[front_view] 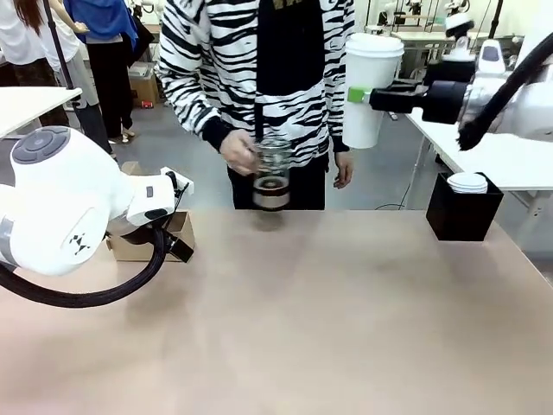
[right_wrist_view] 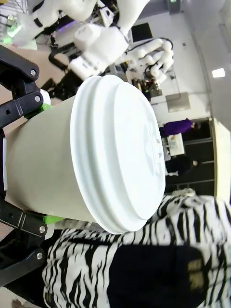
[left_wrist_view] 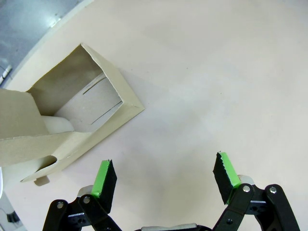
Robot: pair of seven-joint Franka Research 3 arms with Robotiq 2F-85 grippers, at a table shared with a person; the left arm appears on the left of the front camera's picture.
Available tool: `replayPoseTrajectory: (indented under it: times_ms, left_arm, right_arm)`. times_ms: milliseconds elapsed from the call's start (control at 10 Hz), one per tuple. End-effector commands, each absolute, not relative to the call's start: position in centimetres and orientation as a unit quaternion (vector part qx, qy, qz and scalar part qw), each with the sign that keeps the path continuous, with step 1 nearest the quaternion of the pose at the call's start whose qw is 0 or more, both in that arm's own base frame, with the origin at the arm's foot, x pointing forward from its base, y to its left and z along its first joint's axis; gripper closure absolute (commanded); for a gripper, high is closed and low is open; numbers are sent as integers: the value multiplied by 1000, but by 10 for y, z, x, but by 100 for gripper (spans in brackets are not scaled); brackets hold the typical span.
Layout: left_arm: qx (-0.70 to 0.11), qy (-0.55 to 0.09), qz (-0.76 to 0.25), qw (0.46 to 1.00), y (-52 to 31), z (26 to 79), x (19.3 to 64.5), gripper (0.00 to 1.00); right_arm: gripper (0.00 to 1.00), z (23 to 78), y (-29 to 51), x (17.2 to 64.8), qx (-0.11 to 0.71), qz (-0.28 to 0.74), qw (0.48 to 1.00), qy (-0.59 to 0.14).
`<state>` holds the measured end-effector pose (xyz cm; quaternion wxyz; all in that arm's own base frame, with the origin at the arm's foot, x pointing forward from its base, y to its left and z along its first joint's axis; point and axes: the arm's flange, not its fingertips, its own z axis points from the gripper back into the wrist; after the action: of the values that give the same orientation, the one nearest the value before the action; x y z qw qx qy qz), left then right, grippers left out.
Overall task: Pour a drink into a cup and package it in a carrier.
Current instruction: When a person places the Paper Cup Lid on the 600 ml Paper Cup , lift the 600 ml Paper Cup, then position the Cup Carrier in the center of the table.
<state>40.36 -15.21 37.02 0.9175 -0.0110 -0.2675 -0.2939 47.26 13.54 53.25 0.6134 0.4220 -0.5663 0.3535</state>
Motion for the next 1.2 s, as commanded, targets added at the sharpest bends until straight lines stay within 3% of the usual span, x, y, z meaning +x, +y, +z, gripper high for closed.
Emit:
replayPoseTrajectory:
  times_ms: [0,200,300,1100]
  left_arm:
    - [-12,-268,-294,918,-152,370,403,0]
    - [-12,-268,-294,918,-152,370,403,0]
    - [-12,-268,-294,918,-152,370,403,0]
    - [-12,-268,-294,918,-152,370,403,0]
  right_arm:
    - [19,548,129,440,431,353,620,-552]
    - [19,550,115,424,464,362,583,-560]
    - [19,553,133,439,426,357,610,-565]
    - [19,553,133,439,426,357,610,-565]
